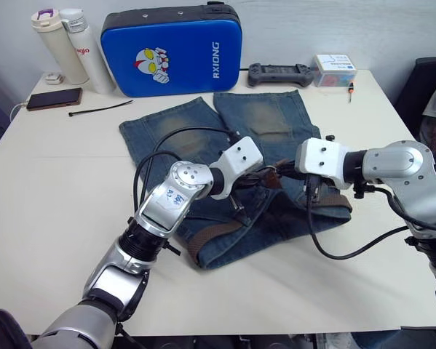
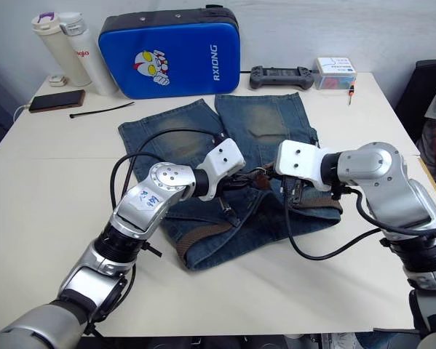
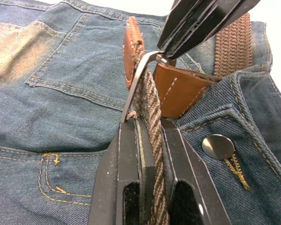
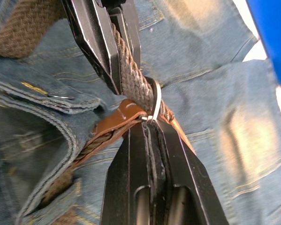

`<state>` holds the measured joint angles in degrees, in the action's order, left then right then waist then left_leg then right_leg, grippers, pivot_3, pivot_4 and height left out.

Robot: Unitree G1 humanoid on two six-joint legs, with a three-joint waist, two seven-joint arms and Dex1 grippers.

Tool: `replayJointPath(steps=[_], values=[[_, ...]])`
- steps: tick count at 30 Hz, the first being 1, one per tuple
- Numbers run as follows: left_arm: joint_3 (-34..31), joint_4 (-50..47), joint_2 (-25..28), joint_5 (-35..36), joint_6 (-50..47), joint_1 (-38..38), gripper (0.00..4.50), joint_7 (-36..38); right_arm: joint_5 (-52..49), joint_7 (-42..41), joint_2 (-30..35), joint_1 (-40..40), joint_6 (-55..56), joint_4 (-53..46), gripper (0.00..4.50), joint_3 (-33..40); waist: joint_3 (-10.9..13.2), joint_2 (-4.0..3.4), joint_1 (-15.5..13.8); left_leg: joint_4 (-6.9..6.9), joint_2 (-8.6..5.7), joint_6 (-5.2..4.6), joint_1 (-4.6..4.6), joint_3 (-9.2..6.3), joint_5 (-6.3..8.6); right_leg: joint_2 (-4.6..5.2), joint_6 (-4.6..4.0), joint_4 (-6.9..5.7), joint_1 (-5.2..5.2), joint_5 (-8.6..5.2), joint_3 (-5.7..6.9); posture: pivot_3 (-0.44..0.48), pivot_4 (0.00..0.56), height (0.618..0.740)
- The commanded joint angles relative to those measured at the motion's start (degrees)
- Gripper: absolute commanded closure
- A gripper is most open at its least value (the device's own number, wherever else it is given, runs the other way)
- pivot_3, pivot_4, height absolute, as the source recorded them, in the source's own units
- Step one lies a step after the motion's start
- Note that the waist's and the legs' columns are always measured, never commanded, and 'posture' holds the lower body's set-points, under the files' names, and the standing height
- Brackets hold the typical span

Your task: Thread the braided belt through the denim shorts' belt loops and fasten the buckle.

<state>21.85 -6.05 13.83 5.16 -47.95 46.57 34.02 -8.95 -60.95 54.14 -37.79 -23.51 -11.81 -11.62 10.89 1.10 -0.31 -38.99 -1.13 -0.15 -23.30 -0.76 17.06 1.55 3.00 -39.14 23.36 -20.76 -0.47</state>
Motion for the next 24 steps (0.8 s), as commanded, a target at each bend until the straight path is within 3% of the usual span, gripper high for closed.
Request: replayJointPath(steps=[1,4,7,18,19,20,24], values=[[-0.44,-2.68,-0.86,0.73,1.81,0.75,4.5,0.7,-3.95,-2.57,1.66,0.97,-5.01,-4.41,3.12,3.71,0.0,0.0,-0.15,0.0,0.0,0.0,0.0,0.0,0.0,0.0,0.0,0.0,0.0,0.0,0.0,0.0,0.15,0.74],[-0.59,-2.43,-0.99,0.64,1.91,0.83,4.5,0.8,-4.88,-3.14,2.94,1.37,-6.83,-5.92,1.63,5.34,0.0,0.0,-0.21,0.0,0.0,0.0,0.0,0.0,0.0,0.0,0.0,0.0,0.0,0.0,-0.01,0.0,0.15,0.74],[-0.54,-2.32,-0.94,0.55,2.11,0.94,4.5,1.01,0.22,-1.52,4.35,0.23,-1.65,-2.97,0.26,5.02,0.0,0.0,-0.29,-0.01,0.0,-0.01,0.0,0.01,0.0,0.0,0.0,-0.01,0.0,0.0,-0.01,0.0,0.15,0.74],[-0.4,-2.04,-1.17,0.4,2.58,1.51,4.5,1.2,8.19,-1.17,0.04,-2.14,10.95,6.64,0.26,0.68,0.0,0.0,-0.35,-0.02,0.0,0.01,0.01,0.04,0.0,-0.01,0.0,-0.04,0.01,0.0,-0.02,0.0,0.15,0.74],[-0.45,-2.04,-1.18,0.41,2.59,1.52,4.5,1.2,8.29,-1.31,-0.33,-2.15,11.27,6.9,0.77,0.67,0.0,0.0,-0.38,-0.03,0.0,0.01,0.01,0.04,-0.01,-0.01,0.0,-0.04,0.01,0.0,-0.02,0.0,0.15,0.74],[-0.49,-2.03,-1.2,0.42,2.6,1.51,4.5,1.18,8.34,-1.47,-0.63,-2.11,11.58,7.01,0.98,0.69,0.0,0.0,-0.45,-0.03,0.0,0.01,0.0,0.04,-0.01,-0.01,0.0,-0.04,0.01,0.0,-0.01,0.0,0.15,0.74],[-0.48,-1.91,-1.25,0.39,2.65,1.53,4.5,1.15,8.09,-1.97,-1.08,-2.09,11.88,6.63,2.89,1.1,0.0,0.0,-0.59,-0.05,0.0,0.01,0.0,0.03,-0.01,0.0,0.0,-0.04,0.01,0.0,-0.01,0.0,0.15,0.74]])
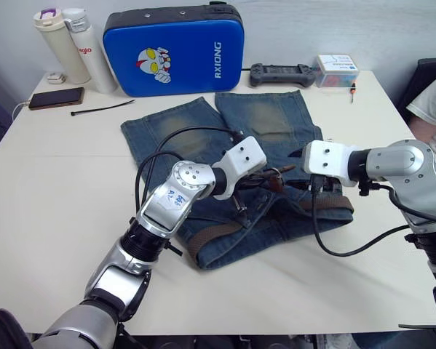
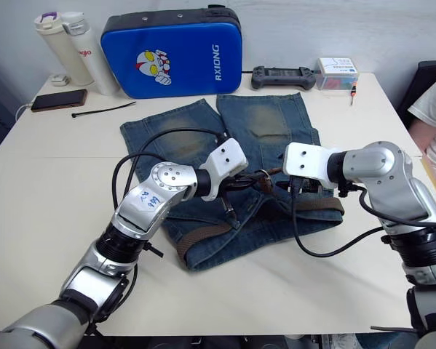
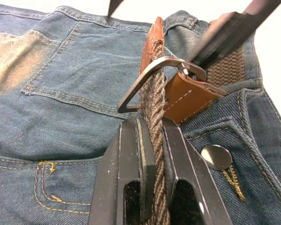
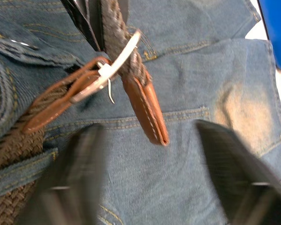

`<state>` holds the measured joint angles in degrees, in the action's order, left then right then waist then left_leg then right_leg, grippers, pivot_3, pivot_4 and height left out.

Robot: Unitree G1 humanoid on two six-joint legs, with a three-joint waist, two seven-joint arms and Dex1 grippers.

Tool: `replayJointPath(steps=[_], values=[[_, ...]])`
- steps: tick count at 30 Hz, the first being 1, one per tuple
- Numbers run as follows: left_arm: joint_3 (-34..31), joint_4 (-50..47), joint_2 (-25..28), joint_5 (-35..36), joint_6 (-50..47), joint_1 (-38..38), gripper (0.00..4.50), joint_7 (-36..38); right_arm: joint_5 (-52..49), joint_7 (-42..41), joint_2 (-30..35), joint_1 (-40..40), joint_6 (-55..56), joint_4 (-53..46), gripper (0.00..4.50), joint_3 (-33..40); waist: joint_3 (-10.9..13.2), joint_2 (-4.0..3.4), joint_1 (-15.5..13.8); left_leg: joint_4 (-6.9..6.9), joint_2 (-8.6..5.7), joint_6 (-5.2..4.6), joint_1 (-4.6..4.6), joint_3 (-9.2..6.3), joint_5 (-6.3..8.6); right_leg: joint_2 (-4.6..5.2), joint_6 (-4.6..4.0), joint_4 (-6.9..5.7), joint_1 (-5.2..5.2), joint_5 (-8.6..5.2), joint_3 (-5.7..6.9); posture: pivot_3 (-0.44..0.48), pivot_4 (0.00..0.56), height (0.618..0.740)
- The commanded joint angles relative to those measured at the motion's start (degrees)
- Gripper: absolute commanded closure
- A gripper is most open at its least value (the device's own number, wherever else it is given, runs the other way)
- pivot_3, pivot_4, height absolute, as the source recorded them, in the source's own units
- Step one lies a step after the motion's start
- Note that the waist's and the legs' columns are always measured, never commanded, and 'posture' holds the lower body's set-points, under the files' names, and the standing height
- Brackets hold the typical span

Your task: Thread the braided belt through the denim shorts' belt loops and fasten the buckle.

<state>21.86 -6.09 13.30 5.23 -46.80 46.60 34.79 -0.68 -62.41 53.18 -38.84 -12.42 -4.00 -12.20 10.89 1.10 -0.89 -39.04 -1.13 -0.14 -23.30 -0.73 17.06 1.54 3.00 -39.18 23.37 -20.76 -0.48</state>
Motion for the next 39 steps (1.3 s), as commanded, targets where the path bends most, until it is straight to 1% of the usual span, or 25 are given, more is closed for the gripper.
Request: replayJointPath(steps=[1,3,4,6,8,9,10,16,19,21,24,25,26,27,30,32,34,39], values=[[-0.49,-1.92,-0.72,0.33,1.48,1.47,4.5,0.38,-0.36,-0.62,-0.11,-1.04,0.63,-1.52,3.31,1.84,0.0,0.0,-0.01,0.0,0.0,0.0,0.0,0.0,0.0,0.0,0.0,0.0,0.0,0.0,0.0,0.0,0.15,0.74],[-0.35,-1.85,-0.73,0.32,1.47,1.43,4.5,0.47,-0.76,-0.97,0.1,-1.14,0.18,-2.25,4.23,2.27,0.0,0.0,-0.01,0.0,0.0,0.0,0.0,0.0,0.0,0.0,0.0,0.0,0.0,0.0,0.0,0.0,0.15,0.74],[-0.3,-1.83,-0.73,0.32,1.47,1.42,4.5,0.49,-0.82,-1.07,0.13,-1.16,0.08,-2.4,4.4,2.39,0.0,0.0,0.0,0.0,0.0,0.0,0.0,0.0,0.0,0.0,0.0,0.0,0.0,0.0,0.0,0.0,0.15,0.74],[-0.38,-1.5,-0.96,0.16,0.96,1.47,4.5,-0.04,-0.95,-1.36,0.48,-1.09,0.0,-2.7,4.4,2.77,0.0,0.0,0.0,0.0,0.0,0.0,0.0,0.0,0.0,0.0,0.0,0.0,0.0,0.0,0.0,0.0,0.15,0.74],[-2.53,-1.74,-1.67,2.27,-0.38,1.64,3.61,0.42,-0.61,-1.72,1.42,-0.78,0.44,-2.82,4.5,3.24,0.0,0.0,-0.04,0.0,0.0,0.0,0.0,0.0,0.0,0.0,0.0,0.0,0.0,0.0,0.0,0.0,0.15,0.74],[-3.15,-1.88,-1.82,2.88,-0.93,1.7,3.32,0.69,-0.42,-1.84,1.7,-0.68,0.65,-2.81,4.5,3.36,0.0,0.0,-0.09,0.0,0.0,0.0,0.0,0.0,0.0,0.0,0.0,0.0,0.0,0.0,0.0,0.0,0.15,0.74],[-4.23,-2.46,-1.6,4.14,-2.15,1.59,2.88,1.41,-0.04,-1.8,2.16,-0.5,1.49,-2.48,4.5,3.59,0.0,0.0,-0.13,-0.01,0.0,0.0,0.0,0.0,0.0,0.0,0.0,0.0,0.0,0.0,0.0,0.0,0.15,0.74],[-11.24,-7.6,2.84,13.54,-10.85,0.74,0.11,6.74,1.97,-1.9,5.65,0.34,9.21,0.65,4.5,5.08,0.0,0.0,0.09,0.0,0.01,0.01,0.01,0.01,0.0,-0.01,0.0,-0.02,0.01,0.0,0.0,0.0,0.15,0.74],[-15.43,-10.06,5.56,18.91,-15.33,0.64,0.05,8.94,3.61,-1.78,8.13,-0.12,14.98,3.19,4.5,5.62,0.0,0.0,0.09,-0.01,0.0,0.01,0.01,0.01,-0.01,0.0,0.0,-0.01,0.0,0.0,0.0,0.0,0.15,0.74],[-17.33,-10.38,6.15,20.91,-16.83,0.73,0.05,8.59,5.71,-1.06,9.22,-0.89,19.23,4.85,4.5,5.06,0.0,0.0,0.1,-0.01,0.0,0.01,0.01,0.01,-0.01,0.0,0.0,-0.01,0.0,0.0,0.0,0.0,0.15,0.74],[-19.74,-8.69,5.16,22.3,-17.84,1.97,0.05,6.27,4.62,-0.33,6.61,-1.73,22.51,3.26,4.5,4.41,0.0,0.0,0.09,-0.02,0.0,0.01,0.01,0.0,0.0,0.0,0.0,0.01,-0.01,0.0,0.01,0.0,0.15,0.74],[-19.97,-8.32,4.9,22.6,-17.94,2.3,0.05,5.79,4.53,-0.06,6.06,-2.15,22.46,3.49,4.5,4.53,0.0,0.0,0.1,-0.03,0.01,0.01,0.01,0.0,0.0,-0.01,0.0,0.0,-0.01,0.0,0.01,0.0,0.15,0.74],[-20.09,-8.11,4.56,23.08,-18.12,2.74,0.05,5.45,8.62,1.8,7.55,-3.15,23.43,7.6,4.5,4.0,0.0,0.0,0.11,-0.04,0.01,0.01,0.01,0.0,-0.01,-0.01,0.0,-0.02,-0.01,0.0,0.01,0.0,0.15,0.74],[-20.14,-8.05,4.35,23.55,-18.25,3.03,0.05,5.19,10.47,1.77,8.73,-3.38,24.71,10.21,4.5,3.71,0.0,0.0,0.14,-0.04,0.01,0.02,0.01,0.0,-0.01,-0.01,0.0,-0.03,-0.01,0.0,0.01,0.0,0.15,0.74],[-20.3,-8.11,3.91,25.0,-18.77,3.46,0.05,4.74,2.33,-0.13,3.62,-2.72,17.63,3.22,4.5,4.83,0.0,0.0,-0.06,-0.05,0.0,0.01,0.01,0.02,-0.01,0.01,0.0,-0.01,-0.01,0.0,0.01,0.0,0.15,0.74],[-20.0,-8.07,3.98,25.29,-18.62,3.52,0.05,4.47,5.48,1.01,3.51,-3.22,19.42,3.7,4.5,4.27,0.0,0.0,0.54,-0.04,0.07,0.03,0.01,0.03,-0.01,-0.06,0.0,-0.03,0.01,0.0,-0.02,0.0,0.15,0.74],[-19.87,-7.9,3.97,25.33,-18.34,3.55,0.05,3.95,12.4,4.43,5.99,-3.69,24.09,8.86,4.5,3.92,0.0,0.0,0.72,-0.04,0.07,0.06,0.01,0.05,-0.02,-0.05,0.0,-0.3,0.02,0.0,0.0,0.0,0.15,0.74],[-18.86,-6.45,3.08,24.47,-17.26,4.93,0.05,2.06,10.58,3.34,5.24,-5.93,24.33,7.24,4.5,4.69,0.0,0.0,0.91,-0.08,0.03,0.05,0.02,0.06,-0.02,-0.01,0.0,-0.29,0.02,0.0,-0.02,0.0,0.15,0.74]])
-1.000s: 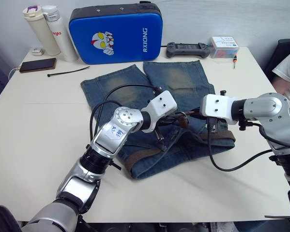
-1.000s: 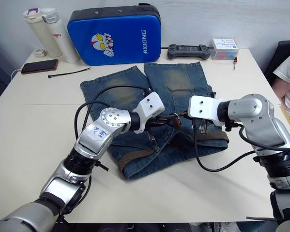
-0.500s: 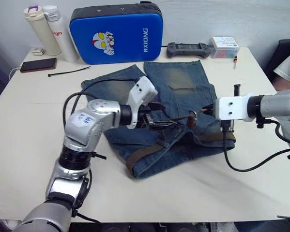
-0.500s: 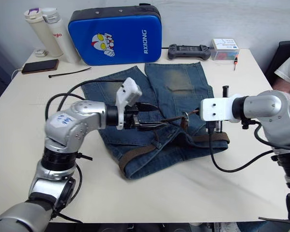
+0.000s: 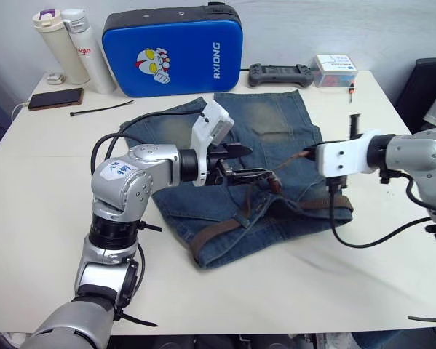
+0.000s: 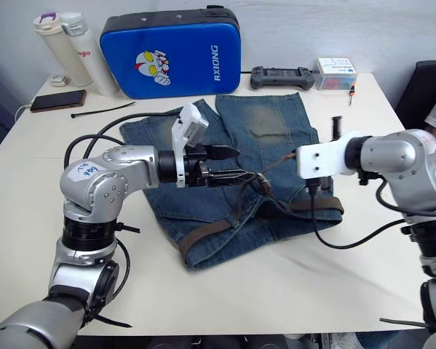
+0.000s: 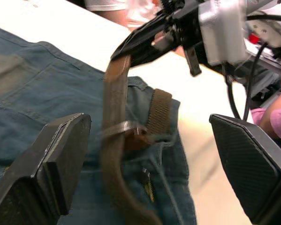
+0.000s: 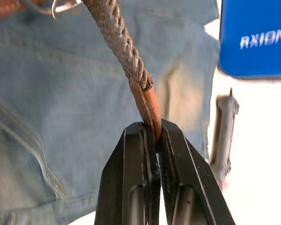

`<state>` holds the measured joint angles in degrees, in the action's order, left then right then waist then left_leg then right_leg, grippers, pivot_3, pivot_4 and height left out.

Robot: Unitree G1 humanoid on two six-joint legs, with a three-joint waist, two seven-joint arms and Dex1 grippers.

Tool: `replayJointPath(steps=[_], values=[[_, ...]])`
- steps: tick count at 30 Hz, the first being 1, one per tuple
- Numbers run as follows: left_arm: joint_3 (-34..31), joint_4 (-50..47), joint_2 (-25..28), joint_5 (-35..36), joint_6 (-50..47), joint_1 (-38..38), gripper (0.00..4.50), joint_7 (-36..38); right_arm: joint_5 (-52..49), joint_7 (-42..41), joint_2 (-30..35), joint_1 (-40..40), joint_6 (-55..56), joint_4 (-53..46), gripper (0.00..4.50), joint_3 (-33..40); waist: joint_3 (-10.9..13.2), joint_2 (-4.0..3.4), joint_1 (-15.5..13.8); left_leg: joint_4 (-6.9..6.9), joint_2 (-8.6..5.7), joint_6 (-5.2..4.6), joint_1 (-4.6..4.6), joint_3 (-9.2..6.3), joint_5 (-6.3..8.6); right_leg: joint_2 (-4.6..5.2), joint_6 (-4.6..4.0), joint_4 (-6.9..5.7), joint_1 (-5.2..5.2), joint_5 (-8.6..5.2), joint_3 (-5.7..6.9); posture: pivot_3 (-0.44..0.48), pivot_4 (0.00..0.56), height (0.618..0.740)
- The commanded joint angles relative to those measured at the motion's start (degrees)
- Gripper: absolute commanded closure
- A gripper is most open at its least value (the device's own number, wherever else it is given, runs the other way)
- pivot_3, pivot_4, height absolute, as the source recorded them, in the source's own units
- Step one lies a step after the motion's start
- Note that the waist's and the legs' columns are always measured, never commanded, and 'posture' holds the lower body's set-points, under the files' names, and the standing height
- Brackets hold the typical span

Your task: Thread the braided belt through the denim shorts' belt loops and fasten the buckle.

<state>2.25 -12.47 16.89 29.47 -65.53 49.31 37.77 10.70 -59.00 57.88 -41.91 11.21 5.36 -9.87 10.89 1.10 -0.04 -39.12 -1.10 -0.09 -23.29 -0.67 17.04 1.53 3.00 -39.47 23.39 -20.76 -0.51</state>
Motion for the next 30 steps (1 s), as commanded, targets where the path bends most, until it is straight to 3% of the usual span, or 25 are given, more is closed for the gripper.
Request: replayJointPath(steps=[1,4,8,14,18,23,25,30], values=[[1.47,0.41,-0.72,-0.41,1.79,2.56,0.05,-1.45,-1.02,-0.74,0.75,-3.38,0.08,-2.27,4.5,2.41,0.0,0.0,0.15,0.0,0.01,0.01,0.0,-0.01,0.0,-0.01,0.0,0.0,0.01,0.0,0.01,0.0,0.15,0.74],[2.55,2.11,-2.31,-1.6,3.12,3.61,0.05,-3.49,-1.53,-2.18,0.98,-4.57,-1.44,-2.77,4.5,2.49,0.0,0.0,0.16,0.01,0.01,0.03,0.02,0.0,-0.01,-0.03,0.0,0.0,0.01,0.0,0.0,0.0,0.15,0.74],[10.13,7.62,-4.47,-9.0,9.77,6.44,0.05,-6.87,-2.49,-4.82,0.5,-5.34,-6.49,-6.31,4.5,2.11,0.0,0.0,0.01,0.0,0.0,0.02,0.01,0.0,-0.01,-0.01,0.0,-0.01,0.0,0.0,0.0,0.0,0.15,0.74],[14.6,14.03,-7.63,-14.29,15.3,9.78,0.05,-8.1,-2.83,-5.72,-0.04,-5.31,-10.16,-9.03,4.5,2.29,0.0,0.0,-0.11,0.02,0.0,0.01,-0.01,0.0,0.0,-0.01,0.0,0.0,0.01,0.0,0.0,0.0,0.15,0.74],[15.2,16.83,-9.39,-15.32,16.39,11.61,1.28,-7.7,-3.07,-6.04,0.21,-5.05,-11.7,-10.61,4.5,2.74,0.0,0.0,0.11,0.04,0.0,0.02,0.02,0.04,-0.01,-0.02,0.0,0.0,0.03,0.0,-0.04,0.0,0.15,0.74],[14.04,17.5,-10.17,-15.22,15.63,12.15,3.59,-7.41,-2.52,-5.76,0.78,-4.32,-12.51,-11.2,4.5,3.07,0.0,0.0,0.08,0.04,0.0,0.02,0.01,0.04,-0.01,-0.02,0.0,0.0,0.05,0.0,-0.05,0.0,0.15,0.74],[13.64,17.07,-10.16,-14.87,14.91,12.14,4.29,-7.15,-2.17,-5.51,1.0,-3.85,-12.64,-11.18,4.5,3.16,0.0,0.0,0.01,0.04,0.0,0.02,0.01,0.04,-0.01,-0.01,0.0,0.0,0.05,0.0,-0.04,0.0,0.15,0.74],[11.27,16.57,-11.08,-13.24,12.98,12.23,4.42,-7.03,-2.19,-4.76,0.57,-3.1,-14.95,-11.89,4.5,3.53,0.0,0.0,-0.02,0.03,0.0,0.02,0.0,0.04,-0.01,-0.01,0.0,-0.01,0.05,0.0,-0.04,0.0,0.15,0.74]])
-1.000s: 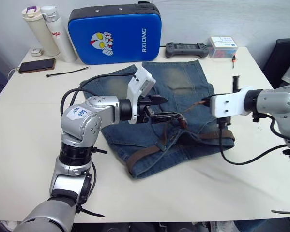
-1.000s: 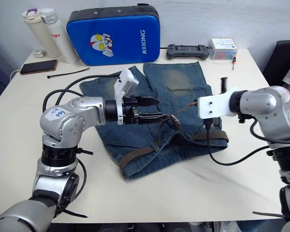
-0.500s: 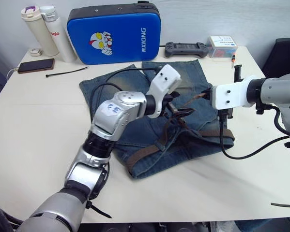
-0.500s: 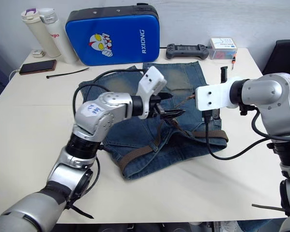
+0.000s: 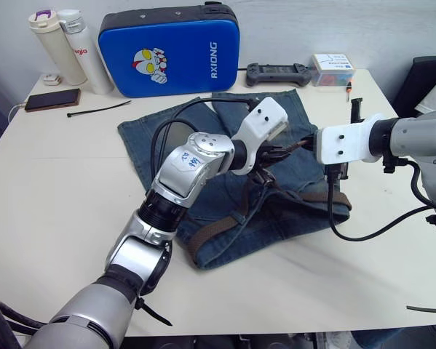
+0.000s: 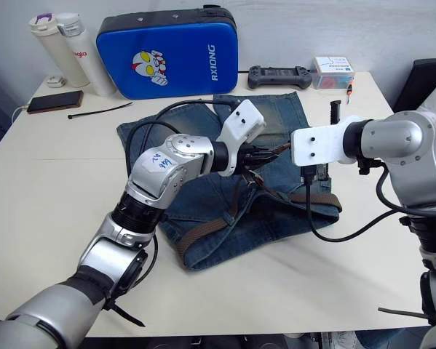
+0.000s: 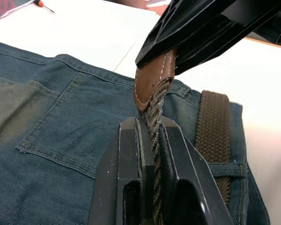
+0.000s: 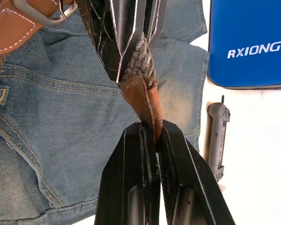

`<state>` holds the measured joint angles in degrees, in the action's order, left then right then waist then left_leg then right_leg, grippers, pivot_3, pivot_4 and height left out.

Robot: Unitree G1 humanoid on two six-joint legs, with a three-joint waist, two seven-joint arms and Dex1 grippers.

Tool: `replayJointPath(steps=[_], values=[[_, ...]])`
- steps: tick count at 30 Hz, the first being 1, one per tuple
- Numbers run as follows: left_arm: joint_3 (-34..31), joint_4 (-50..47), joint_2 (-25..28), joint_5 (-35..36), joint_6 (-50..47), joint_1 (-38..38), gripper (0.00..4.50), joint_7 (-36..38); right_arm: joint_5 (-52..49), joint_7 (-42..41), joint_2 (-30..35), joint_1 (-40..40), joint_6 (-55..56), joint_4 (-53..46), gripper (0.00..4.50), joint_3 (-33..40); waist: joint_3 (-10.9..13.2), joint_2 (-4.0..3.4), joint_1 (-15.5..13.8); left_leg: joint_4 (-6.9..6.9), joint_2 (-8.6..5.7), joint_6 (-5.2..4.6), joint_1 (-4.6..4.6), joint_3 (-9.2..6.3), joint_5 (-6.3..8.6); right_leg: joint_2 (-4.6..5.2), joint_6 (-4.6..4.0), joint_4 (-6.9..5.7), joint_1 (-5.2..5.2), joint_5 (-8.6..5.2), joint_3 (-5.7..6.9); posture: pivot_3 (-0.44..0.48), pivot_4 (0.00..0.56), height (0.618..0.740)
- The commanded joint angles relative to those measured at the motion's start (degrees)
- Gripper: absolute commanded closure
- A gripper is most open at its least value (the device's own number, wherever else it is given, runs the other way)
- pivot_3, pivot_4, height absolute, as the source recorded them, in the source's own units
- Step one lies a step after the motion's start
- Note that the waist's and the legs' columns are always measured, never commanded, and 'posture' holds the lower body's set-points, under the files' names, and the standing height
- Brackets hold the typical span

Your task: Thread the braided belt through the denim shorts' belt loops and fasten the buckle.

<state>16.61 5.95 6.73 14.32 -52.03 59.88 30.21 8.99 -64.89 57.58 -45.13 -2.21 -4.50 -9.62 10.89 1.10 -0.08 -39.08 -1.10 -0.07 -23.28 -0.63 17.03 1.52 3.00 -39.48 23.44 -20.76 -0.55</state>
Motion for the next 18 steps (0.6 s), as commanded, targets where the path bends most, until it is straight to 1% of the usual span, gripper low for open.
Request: replayJointPath(steps=[1,3,4,5,7,8,11,12,15,17,18], values=[[-4.15,-1.79,-1.49,2.58,-1.16,1.59,4.42,0.28,-1.89,0.95,0.35,0.43,-3.85,-2.81,4.5,3.93,0.0,0.0,0.03,0.0,0.0,0.0,0.0,0.0,0.0,0.0,0.0,0.0,0.0,0.0,0.0,0.0,0.15,0.74],[-5.66,-1.62,-2.16,3.3,-2.16,1.4,4.42,-0.12,-4.52,0.27,0.0,1.39,-8.19,-4.38,4.5,5.35,0.0,0.0,0.02,0.0,0.0,0.0,0.0,0.0,0.0,0.0,0.0,0.0,0.0,0.0,0.0,0.0,0.15,0.74],[-6.15,-1.58,-2.37,3.48,-2.55,1.32,4.5,-0.28,-5.39,0.11,0.06,1.8,-9.77,-5.0,3.61,5.85,0.0,0.0,0.0,0.0,0.0,0.0,-0.01,0.0,0.0,0.0,0.0,-0.01,0.0,0.0,0.0,0.0,0.15,0.74],[-7.01,-1.59,-2.65,3.89,-3.39,1.04,4.5,-0.66,-7.64,-0.75,0.48,2.89,-13.18,-6.05,3.25,7.29,0.0,0.0,-0.02,0.0,0.0,0.0,-0.01,-0.01,0.0,0.0,0.0,-0.01,0.0,0.0,0.01,0.0,0.15,0.74],[-8.84,-1.78,-3.29,4.76,-4.96,0.44,4.5,-1.61,-11.01,-1.84,1.38,4.65,-18.95,-7.5,2.32,9.98,0.0,0.0,-0.1,0.0,0.0,0.0,0.0,-0.03,0.0,0.0,0.0,-0.01,-0.02,0.0,0.03,0.0,0.15,0.74],[-9.68,-1.92,-3.58,5.15,-5.63,0.17,4.5,-2.12,-12.18,-2.07,1.84,5.33,-21.21,-8.01,1.77,11.11,0.0,0.0,-0.16,-0.01,0.0,0.0,-0.01,-0.02,0.0,0.0,0.0,-0.02,-0.02,0.0,0.02,0.0,0.15,0.74],[-15.52,-2.82,-5.71,7.5,-9.32,-1.42,4.5,-6.02,-20.21,-2.67,1.79,9.09,-34.71,-8.95,0.26,17.59,0.0,0.0,-0.29,0.0,0.0,-0.01,-0.01,-0.01,0.0,0.01,0.0,-0.04,-0.01,0.0,0.01,0.0,0.15,0.74],[-17.59,-3.17,-6.69,8.42,-10.72,-1.85,4.5,-7.44,-22.6,-2.59,1.37,10.19,-38.39,-9.32,0.05,19.05,0.0,0.0,-0.38,0.0,0.01,-0.01,-0.01,-0.03,0.0,0.01,0.0,-0.04,-0.02,0.0,0.02,0.0,0.15,0.74],[-23.7,-4.6,-10.37,12.21,-16.59,-3.01,4.5,-11.2,-30.29,-0.17,-3.48,10.62,-48.2,-10.09,0.05,21.44,0.0,0.0,-0.16,-0.01,0.01,-0.01,-0.01,0.0,0.01,0.0,0.0,-0.05,-0.02,0.0,0.0,0.0,0.15,0.74],[-27.94,-5.28,-13.37,14.53,-19.88,-3.68,4.5,-14.09,-33.21,1.38,-6.62,10.51,-51.46,-9.41,0.05,20.97,0.0,0.01,-0.01,-0.03,0.02,-0.01,0.0,0.01,0.0,-0.01,0.0,-0.07,-0.01,0.0,0.0,0.0,0.15,0.74],[-29.77,-5.5,-14.69,15.48,-21.18,-3.8,4.5,-15.4,-34.38,2.12,-7.94,10.39,-52.65,-8.9,0.62,20.83,0.0,0.01,-0.06,-0.03,0.02,-0.01,0.01,0.0,0.0,-0.01,0.0,-0.08,-0.01,0.0,0.01,0.0,0.15,0.74]])
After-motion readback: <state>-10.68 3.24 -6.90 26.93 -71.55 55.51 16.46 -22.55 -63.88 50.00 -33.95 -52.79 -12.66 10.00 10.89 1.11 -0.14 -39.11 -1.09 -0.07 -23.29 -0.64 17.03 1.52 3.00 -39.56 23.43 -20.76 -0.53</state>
